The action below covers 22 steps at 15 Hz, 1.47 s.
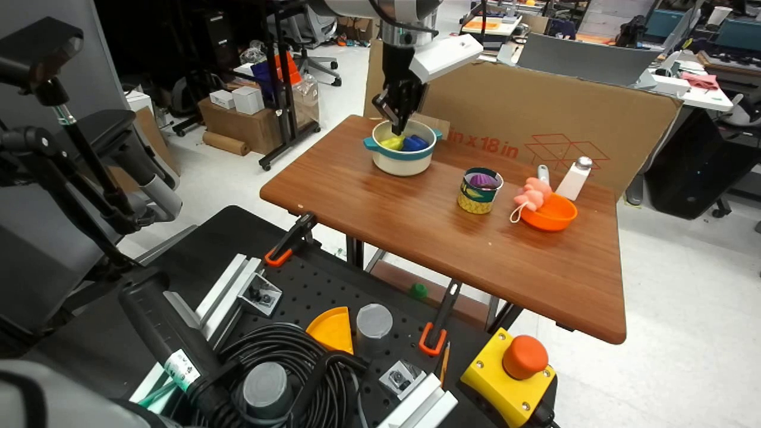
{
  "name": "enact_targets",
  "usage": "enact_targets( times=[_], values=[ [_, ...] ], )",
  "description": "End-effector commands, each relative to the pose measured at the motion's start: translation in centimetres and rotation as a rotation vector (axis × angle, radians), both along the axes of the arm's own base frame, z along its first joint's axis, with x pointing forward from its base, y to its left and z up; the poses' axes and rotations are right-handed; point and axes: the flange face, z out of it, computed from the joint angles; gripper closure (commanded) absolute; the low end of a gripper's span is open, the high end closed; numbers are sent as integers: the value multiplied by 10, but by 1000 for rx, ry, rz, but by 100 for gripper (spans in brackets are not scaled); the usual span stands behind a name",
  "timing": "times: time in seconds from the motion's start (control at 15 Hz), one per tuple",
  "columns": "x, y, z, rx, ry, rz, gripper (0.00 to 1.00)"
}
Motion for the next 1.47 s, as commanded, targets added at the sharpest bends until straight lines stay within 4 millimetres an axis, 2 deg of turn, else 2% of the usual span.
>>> enact_targets(
  times=[0.0, 0.27, 0.33, 0.4, 1.0, 1.13, 1.4],
  values=[
    [-14, 5, 22, 8, -68, 34, 99],
    [-22, 7, 34, 6, -103, 51, 99],
    [-24, 6, 36, 5, -103, 47, 70],
    [-25, 6, 37, 5, -105, 43, 69],
    [-26, -6, 42, 10, -145, -43, 5],
    [-27, -9, 42, 12, -148, -61, 0],
    [-28, -18, 41, 3, -198, -195, 0]
  ],
)
